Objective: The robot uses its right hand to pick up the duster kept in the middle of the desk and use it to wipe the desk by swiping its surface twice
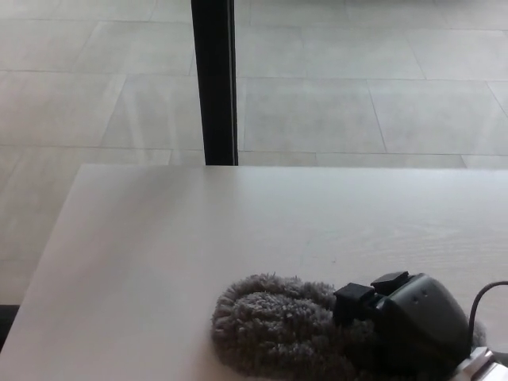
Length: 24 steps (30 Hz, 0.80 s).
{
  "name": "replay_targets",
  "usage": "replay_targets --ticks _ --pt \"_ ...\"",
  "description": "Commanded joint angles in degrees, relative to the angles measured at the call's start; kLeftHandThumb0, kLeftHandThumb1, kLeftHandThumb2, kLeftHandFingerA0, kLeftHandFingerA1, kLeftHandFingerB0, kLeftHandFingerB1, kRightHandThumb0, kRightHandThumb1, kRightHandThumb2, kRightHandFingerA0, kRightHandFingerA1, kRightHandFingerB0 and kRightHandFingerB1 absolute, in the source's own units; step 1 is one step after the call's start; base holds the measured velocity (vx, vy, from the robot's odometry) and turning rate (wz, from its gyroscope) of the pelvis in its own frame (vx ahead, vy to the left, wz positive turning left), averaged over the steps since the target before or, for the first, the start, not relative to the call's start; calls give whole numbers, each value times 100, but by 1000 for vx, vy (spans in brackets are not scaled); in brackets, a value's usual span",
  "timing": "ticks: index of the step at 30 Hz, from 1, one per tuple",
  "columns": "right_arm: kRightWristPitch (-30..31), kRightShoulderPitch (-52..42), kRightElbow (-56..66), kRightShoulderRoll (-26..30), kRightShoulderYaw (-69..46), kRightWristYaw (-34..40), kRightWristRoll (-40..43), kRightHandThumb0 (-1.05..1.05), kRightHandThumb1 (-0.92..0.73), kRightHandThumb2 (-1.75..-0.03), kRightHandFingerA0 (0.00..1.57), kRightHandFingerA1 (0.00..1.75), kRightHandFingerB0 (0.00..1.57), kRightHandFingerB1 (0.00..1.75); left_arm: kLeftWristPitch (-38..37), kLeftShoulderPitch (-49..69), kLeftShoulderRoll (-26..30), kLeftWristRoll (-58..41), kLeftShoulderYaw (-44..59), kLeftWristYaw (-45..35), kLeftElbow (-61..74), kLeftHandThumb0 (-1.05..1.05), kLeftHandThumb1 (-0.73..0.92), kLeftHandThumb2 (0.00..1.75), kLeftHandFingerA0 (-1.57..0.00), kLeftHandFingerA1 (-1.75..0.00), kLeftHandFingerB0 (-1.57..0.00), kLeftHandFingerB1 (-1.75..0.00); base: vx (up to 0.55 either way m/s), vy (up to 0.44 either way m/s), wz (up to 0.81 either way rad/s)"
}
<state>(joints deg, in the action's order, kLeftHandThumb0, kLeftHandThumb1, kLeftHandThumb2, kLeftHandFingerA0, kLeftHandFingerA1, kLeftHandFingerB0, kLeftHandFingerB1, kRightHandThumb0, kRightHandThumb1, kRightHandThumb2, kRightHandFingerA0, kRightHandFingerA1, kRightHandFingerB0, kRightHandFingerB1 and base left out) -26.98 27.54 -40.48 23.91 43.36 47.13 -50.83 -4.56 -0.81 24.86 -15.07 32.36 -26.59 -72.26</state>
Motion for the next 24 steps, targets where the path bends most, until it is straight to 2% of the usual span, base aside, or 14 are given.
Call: replay_targets --ticks 1,3,6,8,9,12,14,16,18,19,21,22,23,24 --pt "182 184 -689 340 1290 890 -1869 -34 -53 -88 103 171 90 113 -289 -70 85 -50 -70 -107 111 -70 73 63 -43 -57 -45 -41 0 0 0" --pt "-1 314 -1134 433 1356 965 -1728 -34 -61 -81 93 169 87 109 -296 -89 75 -80 -43 -167 69 -69 72 62 -42 -57 -44 -40 0 0 0" --pt "-40 485 -1579 500 1487 998 -1626 -37 -66 -76 96 170 88 101 -302 -87 65 -90 -33 -167 72 -70 71 62 -42 -56 -44 -40 0 0 0" --pt "133 558 -1799 544 1555 963 -1585 -37 -66 -78 93 168 89 103 -314 -77 62 -114 -11 -202 72 -70 71 62 -41 -55 -43 -40 0 0 0" --pt "122 593 -2125 580 1490 1055 -1411 -31 -57 -81 94 165 94 99 -309 -78 48 -133 6 -203 77 -69 71 62 -41 -57 -44 -40 0 0 0" --pt "397 579 -2540 748 1364 888 -1127 -28 -53 -86 91 169 87 114 -372 -81 8 -140 26 -139 68 -68 71 62 -41 -56 -45 -40 0 0 0" --pt "415 603 -2636 779 1382 875 -1080 -28 -53 -86 91 169 87 114 -403 -67 -6 -151 36 -172 73 -68 71 62 -41 -56 -45 -40 0 0 0" --pt "673 559 -2811 831 1346 891 -1018 -27 -52 -82 86 168 85 101 -402 -66 -17 -184 65 -219 72 -68 71 62 -40 -56 -45 -40 0 0 0" --pt "761 491 -2974 877 1181 548 -753 -32 -48 -80 91 162 87 108 -434 -48 -32 -196 78 -222 108 -67 72 62 -40 -55 -45 -39 0 0 0" --pt "837 486 -3016 873 1161 553 -733 -31 -57 -80 84 160 85 96 -460 -39 -39 -202 82 -232 123 -69 71 62 -41 -55 -46 -40 0 0 0" --pt "1157 418 -3164 876 1040 473 -625 -30 -57 -78 82 164 81 100 -475 -50 -53 -213 88 -234 141 -68 71 62 -42 -55 -47 -39 0 0 0" --pt "1147 345 -3183 902 873 528 -456 -27 -60 -69 88 170 79 127 -508 -55 -68 -181 55 -213 151 -69 72 62 -42 -55 -46 -39 0 0 0" --pt "1203 297 -3225 899 761 600 -361 -26 -60 -72 84 169 78 133 -511 -58 -85 -176 42 -175 182 -71 71 62 -43 -56 -48 -40 0 0 0" --pt "1239 271 -3255 893 692 643 -318 -26 -61 -68 84 167 79 123 -523 -44 -93 -172 28 -182 218 -70 72 62 -41 -56 -46 -40 0 0 0"
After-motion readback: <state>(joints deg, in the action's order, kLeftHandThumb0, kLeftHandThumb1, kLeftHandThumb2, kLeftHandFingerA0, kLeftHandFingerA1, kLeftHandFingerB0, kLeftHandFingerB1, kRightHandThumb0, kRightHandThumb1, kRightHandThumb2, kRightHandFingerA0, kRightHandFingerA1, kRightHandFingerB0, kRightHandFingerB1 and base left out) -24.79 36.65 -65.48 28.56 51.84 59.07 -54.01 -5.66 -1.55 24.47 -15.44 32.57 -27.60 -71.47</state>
